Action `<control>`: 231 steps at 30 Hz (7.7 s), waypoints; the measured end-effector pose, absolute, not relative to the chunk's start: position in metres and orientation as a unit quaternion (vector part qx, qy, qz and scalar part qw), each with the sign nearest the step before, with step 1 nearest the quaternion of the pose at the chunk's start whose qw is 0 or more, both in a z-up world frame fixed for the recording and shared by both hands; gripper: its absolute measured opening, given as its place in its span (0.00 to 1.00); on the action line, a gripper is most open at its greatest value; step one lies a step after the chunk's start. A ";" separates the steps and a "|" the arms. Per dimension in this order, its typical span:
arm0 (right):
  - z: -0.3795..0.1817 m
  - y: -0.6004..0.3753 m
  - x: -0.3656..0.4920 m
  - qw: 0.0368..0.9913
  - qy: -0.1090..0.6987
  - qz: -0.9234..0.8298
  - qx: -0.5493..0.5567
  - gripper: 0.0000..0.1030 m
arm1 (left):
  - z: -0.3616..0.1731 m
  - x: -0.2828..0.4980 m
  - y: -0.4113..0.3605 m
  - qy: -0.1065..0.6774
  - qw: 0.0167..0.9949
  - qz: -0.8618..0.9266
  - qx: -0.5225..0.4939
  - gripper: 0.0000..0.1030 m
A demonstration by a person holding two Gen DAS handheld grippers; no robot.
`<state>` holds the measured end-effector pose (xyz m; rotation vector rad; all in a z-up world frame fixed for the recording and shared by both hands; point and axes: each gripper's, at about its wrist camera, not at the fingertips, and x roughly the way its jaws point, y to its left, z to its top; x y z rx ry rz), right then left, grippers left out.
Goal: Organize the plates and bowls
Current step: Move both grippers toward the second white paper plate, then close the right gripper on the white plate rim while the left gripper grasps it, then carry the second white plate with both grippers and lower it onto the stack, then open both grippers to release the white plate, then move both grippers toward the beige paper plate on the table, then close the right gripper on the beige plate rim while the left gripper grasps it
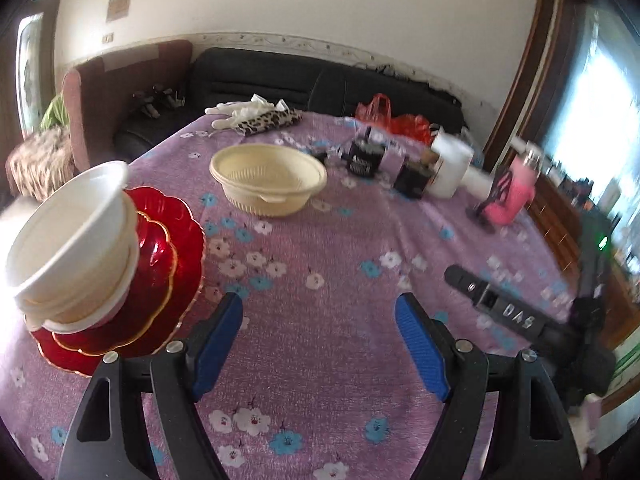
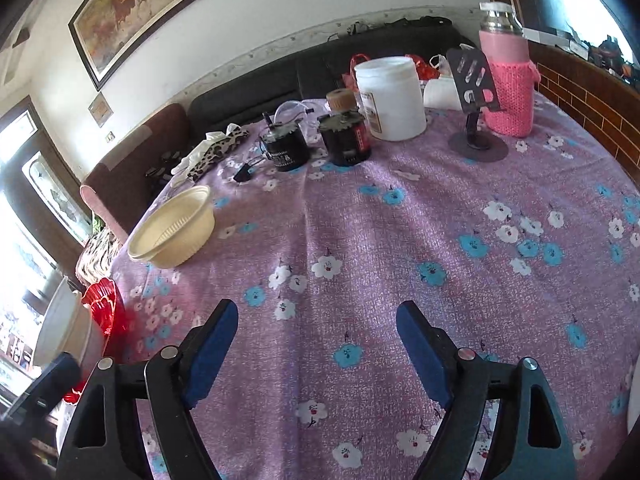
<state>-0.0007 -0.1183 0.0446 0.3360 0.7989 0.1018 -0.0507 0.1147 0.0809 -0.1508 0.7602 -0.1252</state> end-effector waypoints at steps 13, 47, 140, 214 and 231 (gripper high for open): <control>0.027 -0.128 -0.004 0.903 0.394 0.035 0.168 0.83 | 0.072 -0.060 0.092 0.354 0.935 -0.017 0.022 0.76; 0.053 -0.432 -0.209 0.880 0.360 -0.181 0.251 0.81 | 0.071 -0.064 -0.151 0.477 0.832 -0.283 0.018 0.76; 0.095 0.210 0.019 0.866 0.442 0.234 -0.034 0.14 | 0.108 -0.032 0.371 0.376 0.893 0.063 -0.238 0.13; 0.091 -0.041 0.104 0.887 0.445 0.118 0.035 0.64 | 0.071 -0.058 0.149 0.296 0.951 -0.022 -0.087 0.80; 0.019 0.020 0.199 0.838 0.527 0.099 0.099 0.14 | 0.073 -0.059 0.170 0.292 0.948 -0.022 -0.126 0.81</control>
